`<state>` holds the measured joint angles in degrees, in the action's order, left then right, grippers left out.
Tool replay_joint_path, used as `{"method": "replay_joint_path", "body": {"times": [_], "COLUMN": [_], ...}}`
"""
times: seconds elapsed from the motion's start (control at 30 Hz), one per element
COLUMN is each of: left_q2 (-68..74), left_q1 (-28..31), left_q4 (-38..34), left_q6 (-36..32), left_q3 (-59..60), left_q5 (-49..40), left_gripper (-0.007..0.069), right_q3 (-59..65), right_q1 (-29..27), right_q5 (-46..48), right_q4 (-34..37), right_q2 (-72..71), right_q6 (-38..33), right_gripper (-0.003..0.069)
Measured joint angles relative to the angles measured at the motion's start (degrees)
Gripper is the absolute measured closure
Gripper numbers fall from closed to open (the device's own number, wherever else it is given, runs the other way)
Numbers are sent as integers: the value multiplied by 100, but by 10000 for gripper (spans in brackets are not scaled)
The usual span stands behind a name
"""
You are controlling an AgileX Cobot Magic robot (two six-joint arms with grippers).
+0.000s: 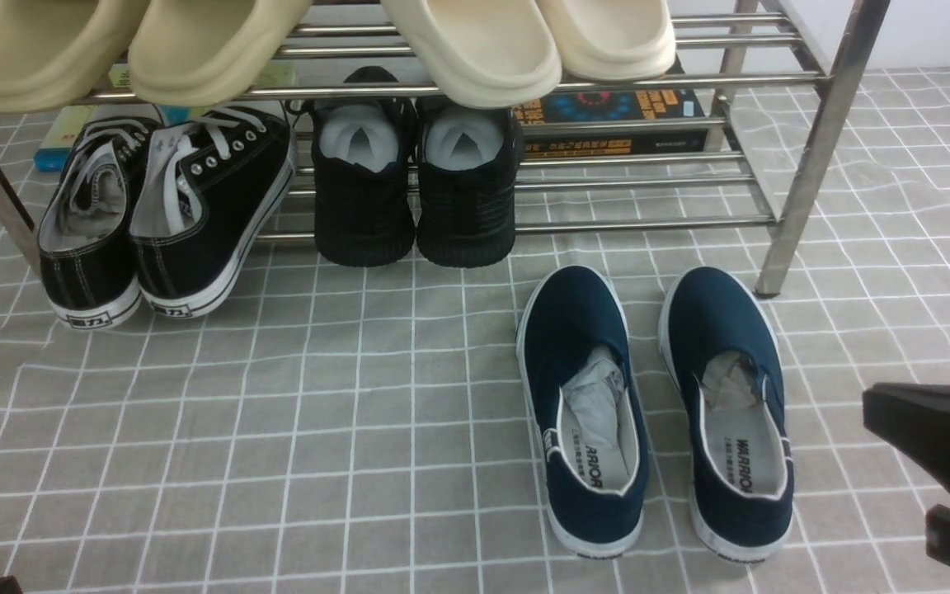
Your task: Take the shoes off the shelf with your hand from the grey coffee tablecloth.
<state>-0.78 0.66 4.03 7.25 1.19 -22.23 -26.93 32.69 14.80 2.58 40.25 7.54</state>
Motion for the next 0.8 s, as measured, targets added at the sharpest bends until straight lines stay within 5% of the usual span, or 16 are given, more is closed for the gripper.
{"method": "replay_joint_path", "body": {"times": [0.2, 0.33, 0.5, 0.8], "left_q2": [0, 0, 0, 0], "left_q1": [0, 0, 0, 0], "left_q4": [0, 0, 0, 0], "left_q6": [0, 0, 0, 0], "left_q3": [0, 0, 0, 0], "left_q5": [0, 0, 0, -6], "left_gripper": [384, 384, 384, 384], "right_q3": [1034, 1975, 2678, 2774], "right_q1": [-914, -2105, -2917, -3146], "right_q5": [-422, 27, 632, 763], "right_q4": [37, -51, -75, -168], "right_q2": [-1053, -2632, -3903, -4084], "right_q6": [-25, -37, -37, -31], "right_gripper": [659, 656, 655, 645]}}
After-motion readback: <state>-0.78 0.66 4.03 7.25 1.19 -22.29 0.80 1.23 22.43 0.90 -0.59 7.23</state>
